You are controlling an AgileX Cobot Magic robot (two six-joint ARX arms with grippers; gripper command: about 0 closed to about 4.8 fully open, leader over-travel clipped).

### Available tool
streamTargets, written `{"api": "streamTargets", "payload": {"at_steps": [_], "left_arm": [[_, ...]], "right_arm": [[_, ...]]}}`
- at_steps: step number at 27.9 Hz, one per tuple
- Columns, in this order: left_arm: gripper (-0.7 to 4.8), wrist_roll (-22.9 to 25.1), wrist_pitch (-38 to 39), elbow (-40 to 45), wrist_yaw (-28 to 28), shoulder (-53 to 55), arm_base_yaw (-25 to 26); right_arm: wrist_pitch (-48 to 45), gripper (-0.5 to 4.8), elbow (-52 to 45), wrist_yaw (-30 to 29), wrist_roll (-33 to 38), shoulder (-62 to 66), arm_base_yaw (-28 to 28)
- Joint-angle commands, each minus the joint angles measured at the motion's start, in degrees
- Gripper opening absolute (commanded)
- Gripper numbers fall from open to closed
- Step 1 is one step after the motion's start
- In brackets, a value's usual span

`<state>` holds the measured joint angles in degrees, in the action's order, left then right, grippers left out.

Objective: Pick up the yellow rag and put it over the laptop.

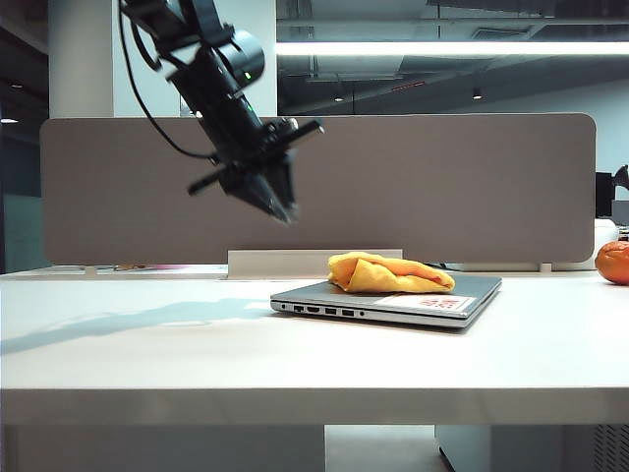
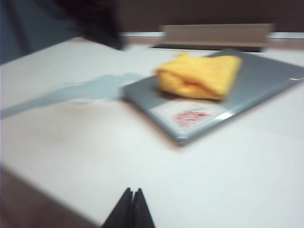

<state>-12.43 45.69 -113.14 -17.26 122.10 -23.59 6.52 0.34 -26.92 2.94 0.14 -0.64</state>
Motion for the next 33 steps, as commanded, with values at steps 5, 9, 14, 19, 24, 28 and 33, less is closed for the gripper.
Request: {"api": "streamTargets", "payload": {"at_steps": [5,9,14,19,24,28,33], "left_arm": [[-0.06,7.1,2.7,-0.3,9.9,-5.8,-0.1],[-0.06,8.2,2.6,-0.3,13.8,-8.9,-0.2],[-0.06,10.6,3.1,-0.3,17.8,-11.8,-0.2],[-0.06,11.9,4.4,-0.3,21.0,-14.3,-0.2],[-0.06,13.6,6.7,-0.2,21.4,-16.0,-0.2],[-0.06,14.2,6.6,-0.2,21.4,-17.6,-0.2],[-0.06,14.2,4.3,-0.2,21.6,-20.0,-0.2]], "right_arm": [[-0.8,-0.06,-0.2,15.8,-0.2,-0.1,0.0],[-0.8,-0.06,-0.2,20.8,-0.2,-0.1,0.0],[-0.8,-0.06,-0.2,24.5,-0.2,-0.1,0.0],[-0.8,-0.06,-0.2,29.0,-0.2,-0.1,0.1],[-0.8,-0.06,-0.2,29.4,-0.2,-0.1,0.1],[-0.8,-0.06,-0.2,29.3,0.1,-0.1,0.0],[-0.7,-0.06,-0.2,29.4,0.0,-0.1,0.0]]}}
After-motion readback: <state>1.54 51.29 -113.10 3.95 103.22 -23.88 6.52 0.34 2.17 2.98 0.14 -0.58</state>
